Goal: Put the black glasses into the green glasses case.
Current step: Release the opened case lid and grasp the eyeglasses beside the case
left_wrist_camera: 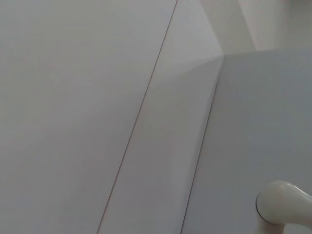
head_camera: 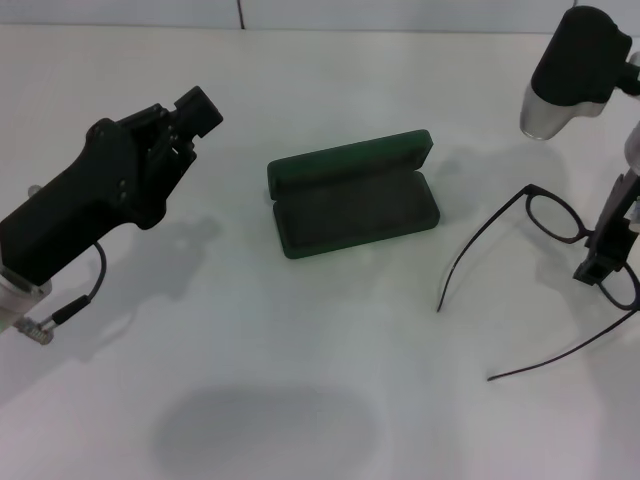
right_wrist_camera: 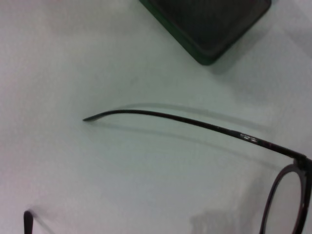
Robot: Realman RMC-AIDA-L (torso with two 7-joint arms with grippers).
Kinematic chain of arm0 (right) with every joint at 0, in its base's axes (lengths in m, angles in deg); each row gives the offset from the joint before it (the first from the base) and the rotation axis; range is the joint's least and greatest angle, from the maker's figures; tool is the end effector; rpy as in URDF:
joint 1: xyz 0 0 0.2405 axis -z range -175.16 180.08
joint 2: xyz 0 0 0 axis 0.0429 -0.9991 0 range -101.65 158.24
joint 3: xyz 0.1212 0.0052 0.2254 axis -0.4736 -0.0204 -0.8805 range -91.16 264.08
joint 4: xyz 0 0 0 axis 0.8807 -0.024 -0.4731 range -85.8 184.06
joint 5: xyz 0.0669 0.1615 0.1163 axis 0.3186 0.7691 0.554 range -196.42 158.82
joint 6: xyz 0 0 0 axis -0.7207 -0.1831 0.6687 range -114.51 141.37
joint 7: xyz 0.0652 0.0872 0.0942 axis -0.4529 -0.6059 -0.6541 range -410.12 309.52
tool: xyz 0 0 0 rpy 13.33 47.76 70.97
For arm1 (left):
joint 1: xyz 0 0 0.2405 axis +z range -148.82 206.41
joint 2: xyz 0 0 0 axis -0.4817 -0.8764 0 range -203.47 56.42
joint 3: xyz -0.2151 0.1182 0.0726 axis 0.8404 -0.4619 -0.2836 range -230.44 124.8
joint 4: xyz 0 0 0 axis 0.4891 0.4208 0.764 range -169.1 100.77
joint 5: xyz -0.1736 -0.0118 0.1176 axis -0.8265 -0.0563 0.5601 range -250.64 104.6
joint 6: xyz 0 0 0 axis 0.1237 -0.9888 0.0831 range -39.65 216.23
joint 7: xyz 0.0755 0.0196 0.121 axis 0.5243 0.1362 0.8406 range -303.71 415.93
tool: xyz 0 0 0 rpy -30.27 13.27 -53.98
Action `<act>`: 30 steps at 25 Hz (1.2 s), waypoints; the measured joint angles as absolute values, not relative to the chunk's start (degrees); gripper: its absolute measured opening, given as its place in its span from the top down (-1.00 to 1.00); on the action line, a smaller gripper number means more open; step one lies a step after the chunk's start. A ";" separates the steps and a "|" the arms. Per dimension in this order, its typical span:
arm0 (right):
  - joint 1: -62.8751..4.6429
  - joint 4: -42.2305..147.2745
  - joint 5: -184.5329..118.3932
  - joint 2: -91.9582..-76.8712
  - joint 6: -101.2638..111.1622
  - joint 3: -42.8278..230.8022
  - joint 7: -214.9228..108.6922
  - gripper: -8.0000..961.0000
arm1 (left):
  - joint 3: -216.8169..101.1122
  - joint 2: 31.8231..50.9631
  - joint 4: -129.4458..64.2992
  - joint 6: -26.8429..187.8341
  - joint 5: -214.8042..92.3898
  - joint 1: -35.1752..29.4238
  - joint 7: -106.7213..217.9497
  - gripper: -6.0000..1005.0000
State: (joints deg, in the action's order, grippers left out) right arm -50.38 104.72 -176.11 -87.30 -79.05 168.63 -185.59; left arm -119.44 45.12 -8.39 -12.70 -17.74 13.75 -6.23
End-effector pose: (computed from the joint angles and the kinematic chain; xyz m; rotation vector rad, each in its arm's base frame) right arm 0.1713 0.3911 -0.0052 -2.6644 0.5805 -1.0217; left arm -0.2570 0.2611 0.0151 -2.2003 -0.5155 -1.5542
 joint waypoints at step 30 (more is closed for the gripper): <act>-47.35 104.99 -170.58 -87.67 -78.45 151.86 -186.95 0.16 | -119.44 45.27 -8.41 -12.87 -17.74 14.28 -4.97 0.88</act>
State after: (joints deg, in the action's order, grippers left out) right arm -47.35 104.99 -170.58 -87.67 -78.45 151.86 -186.95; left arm -119.44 45.27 -8.41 -12.87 -17.74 14.28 -4.97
